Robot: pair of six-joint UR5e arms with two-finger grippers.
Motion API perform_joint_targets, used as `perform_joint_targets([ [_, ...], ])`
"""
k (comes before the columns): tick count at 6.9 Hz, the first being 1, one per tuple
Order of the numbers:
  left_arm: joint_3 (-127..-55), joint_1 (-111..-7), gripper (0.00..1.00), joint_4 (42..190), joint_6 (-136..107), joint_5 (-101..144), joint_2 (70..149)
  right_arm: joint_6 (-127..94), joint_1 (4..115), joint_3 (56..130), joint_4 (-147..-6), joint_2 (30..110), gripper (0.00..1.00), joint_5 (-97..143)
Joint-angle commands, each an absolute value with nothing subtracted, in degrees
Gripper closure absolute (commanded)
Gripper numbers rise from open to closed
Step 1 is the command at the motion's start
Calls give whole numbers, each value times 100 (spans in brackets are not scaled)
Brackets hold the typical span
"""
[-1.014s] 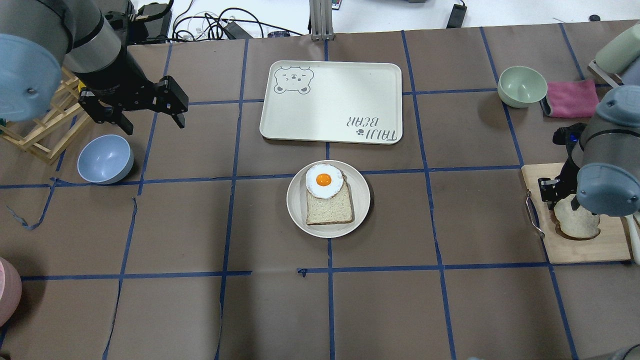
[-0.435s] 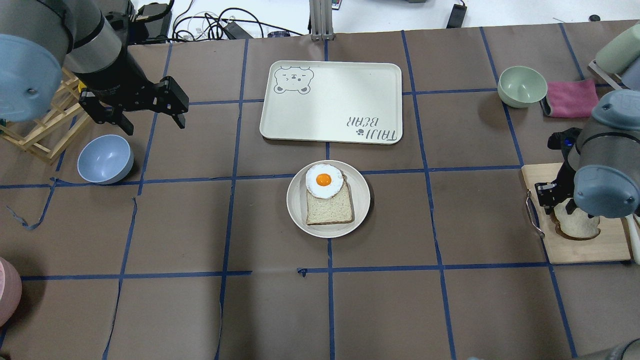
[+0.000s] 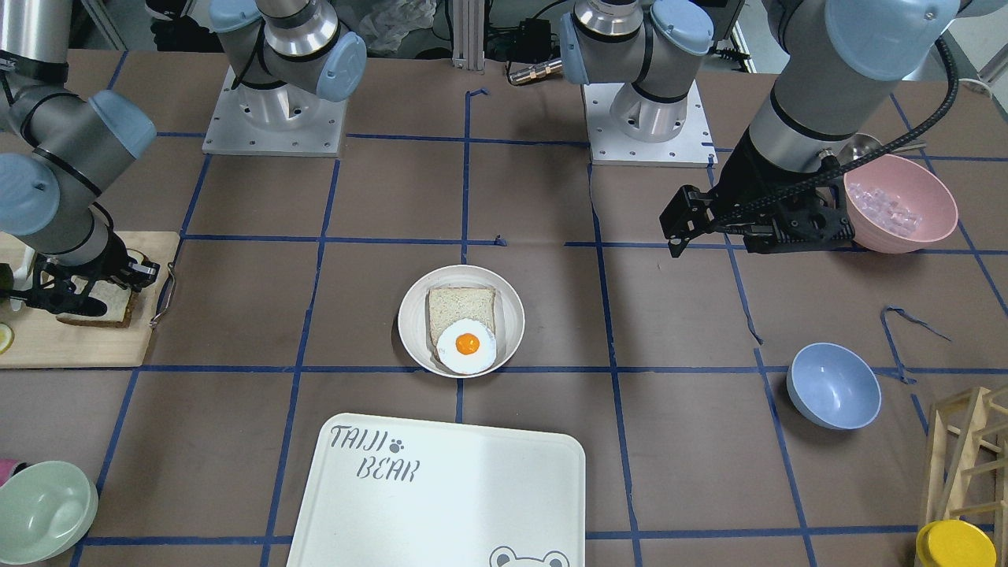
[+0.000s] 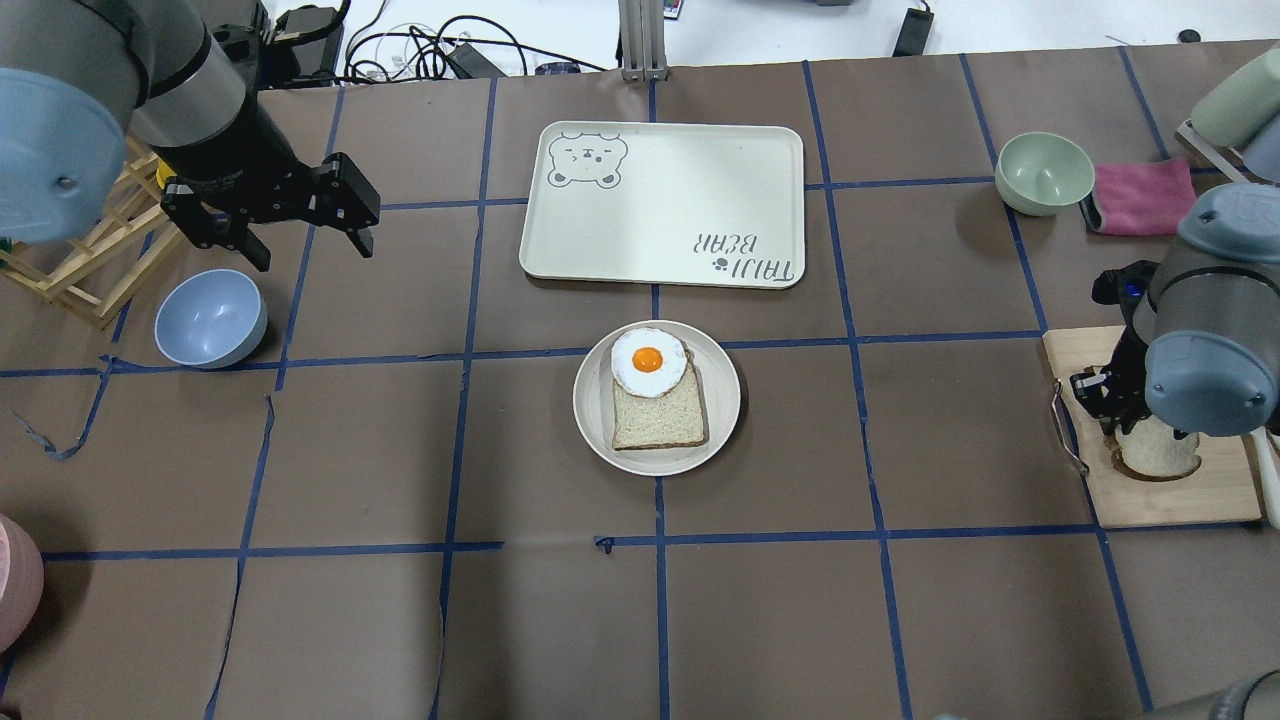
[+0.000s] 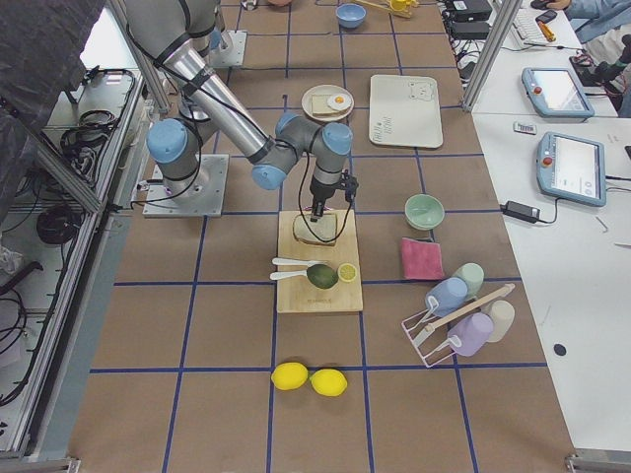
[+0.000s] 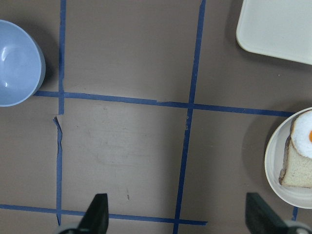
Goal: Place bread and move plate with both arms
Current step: 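Close the right gripper on the bread slice edge and lift it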
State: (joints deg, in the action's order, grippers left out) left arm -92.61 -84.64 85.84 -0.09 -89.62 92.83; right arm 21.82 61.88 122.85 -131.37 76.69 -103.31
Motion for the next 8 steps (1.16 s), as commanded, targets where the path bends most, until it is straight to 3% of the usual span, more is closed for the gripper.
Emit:
perform_joint_targets([
  [1,-9264,-8464,0,8587,-9,-8965,9281,2180,6187,12278,-13166,7681,100,-10380],
  [8,-9351,-8464,0,8569,43,-9009,9272,2092,6240,12253,-13262,7752,100,-10520],
])
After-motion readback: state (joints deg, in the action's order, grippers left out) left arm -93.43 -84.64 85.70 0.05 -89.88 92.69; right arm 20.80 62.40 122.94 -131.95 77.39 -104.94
